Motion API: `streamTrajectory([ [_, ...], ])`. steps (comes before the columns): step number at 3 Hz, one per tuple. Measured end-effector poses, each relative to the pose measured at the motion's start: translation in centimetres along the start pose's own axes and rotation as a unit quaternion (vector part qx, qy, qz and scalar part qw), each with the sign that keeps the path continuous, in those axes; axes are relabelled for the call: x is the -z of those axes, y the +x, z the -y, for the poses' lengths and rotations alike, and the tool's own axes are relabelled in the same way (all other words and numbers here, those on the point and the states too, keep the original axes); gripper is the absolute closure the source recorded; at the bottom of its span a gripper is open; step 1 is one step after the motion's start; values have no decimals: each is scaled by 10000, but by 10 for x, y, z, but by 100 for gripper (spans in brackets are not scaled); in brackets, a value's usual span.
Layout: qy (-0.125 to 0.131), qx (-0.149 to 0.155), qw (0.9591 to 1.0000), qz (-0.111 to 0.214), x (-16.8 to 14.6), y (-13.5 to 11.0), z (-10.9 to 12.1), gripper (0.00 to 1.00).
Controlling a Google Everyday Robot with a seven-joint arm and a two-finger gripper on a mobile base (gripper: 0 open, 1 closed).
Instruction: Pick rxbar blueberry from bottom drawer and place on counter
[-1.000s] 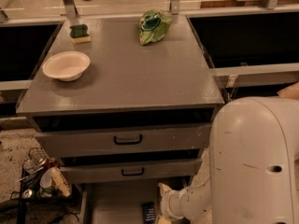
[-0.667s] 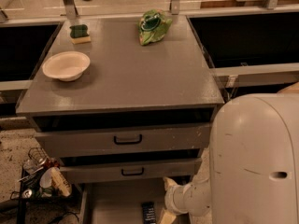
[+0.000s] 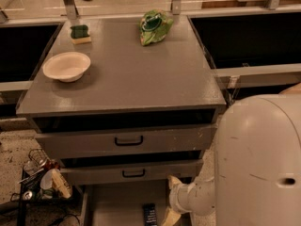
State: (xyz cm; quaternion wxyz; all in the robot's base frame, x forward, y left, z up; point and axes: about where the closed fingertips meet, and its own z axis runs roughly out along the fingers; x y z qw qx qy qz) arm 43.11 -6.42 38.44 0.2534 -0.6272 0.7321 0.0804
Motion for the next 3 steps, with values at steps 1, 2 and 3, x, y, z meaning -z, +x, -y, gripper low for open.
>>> streamTrajectory([
  [1, 79, 94, 9993, 365, -22, -23, -21, 0],
  [2, 79, 94, 9993, 365, -22, -23, -21, 0],
  [3, 136, 11, 9995, 286, -30, -19, -22, 0],
])
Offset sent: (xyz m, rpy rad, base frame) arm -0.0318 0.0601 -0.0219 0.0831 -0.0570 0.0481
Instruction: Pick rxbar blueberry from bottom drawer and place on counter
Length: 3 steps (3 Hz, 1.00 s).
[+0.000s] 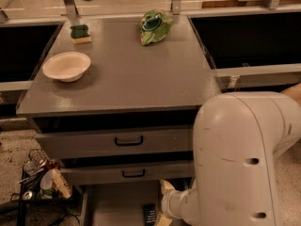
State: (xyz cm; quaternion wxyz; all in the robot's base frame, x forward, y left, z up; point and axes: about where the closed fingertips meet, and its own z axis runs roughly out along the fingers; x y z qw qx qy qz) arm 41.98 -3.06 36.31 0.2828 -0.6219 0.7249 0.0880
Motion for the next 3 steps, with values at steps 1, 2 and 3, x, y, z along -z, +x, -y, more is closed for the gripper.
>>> streamTrajectory([
  [1, -200, -179, 9995, -163, -29, 18, -13, 0],
  [2, -200, -179, 9995, -162, -29, 18, -14, 0],
  [3, -271, -261, 9993, -36, -32, 24, -25, 0],
])
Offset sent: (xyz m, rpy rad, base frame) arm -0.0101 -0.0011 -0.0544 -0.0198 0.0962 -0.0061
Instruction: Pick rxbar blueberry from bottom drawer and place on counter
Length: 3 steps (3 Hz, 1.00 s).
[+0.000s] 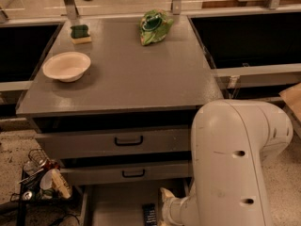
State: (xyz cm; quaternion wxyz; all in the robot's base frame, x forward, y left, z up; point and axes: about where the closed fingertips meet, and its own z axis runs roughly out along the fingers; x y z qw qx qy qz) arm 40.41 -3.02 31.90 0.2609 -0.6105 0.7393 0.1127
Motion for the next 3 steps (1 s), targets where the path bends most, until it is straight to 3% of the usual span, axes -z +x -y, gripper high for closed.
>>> streamTrajectory([
  [1, -157, -109, 9995, 265, -4, 7, -19, 0],
  [2, -207, -144, 9993, 289, -13, 7, -21, 0],
  [3, -155, -286, 9993, 196, -54, 20, -20, 0],
])
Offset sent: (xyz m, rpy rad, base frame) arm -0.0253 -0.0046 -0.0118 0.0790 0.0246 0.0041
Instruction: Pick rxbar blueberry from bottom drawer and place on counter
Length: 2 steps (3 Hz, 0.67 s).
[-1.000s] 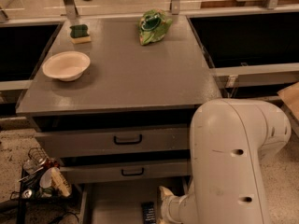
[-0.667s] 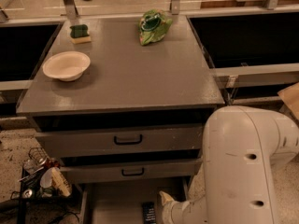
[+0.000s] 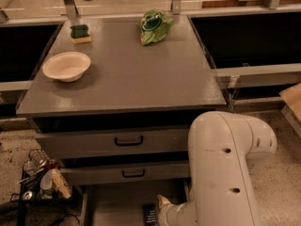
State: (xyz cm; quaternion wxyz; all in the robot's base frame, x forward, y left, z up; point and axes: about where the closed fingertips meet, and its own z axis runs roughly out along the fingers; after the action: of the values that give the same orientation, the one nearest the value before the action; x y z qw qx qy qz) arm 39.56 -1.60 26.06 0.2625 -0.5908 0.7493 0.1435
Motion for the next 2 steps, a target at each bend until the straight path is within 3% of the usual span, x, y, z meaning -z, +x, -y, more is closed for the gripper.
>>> streamTrajectory([
  [2, -54, -33, 10000, 37, -11, 4, -3, 0],
])
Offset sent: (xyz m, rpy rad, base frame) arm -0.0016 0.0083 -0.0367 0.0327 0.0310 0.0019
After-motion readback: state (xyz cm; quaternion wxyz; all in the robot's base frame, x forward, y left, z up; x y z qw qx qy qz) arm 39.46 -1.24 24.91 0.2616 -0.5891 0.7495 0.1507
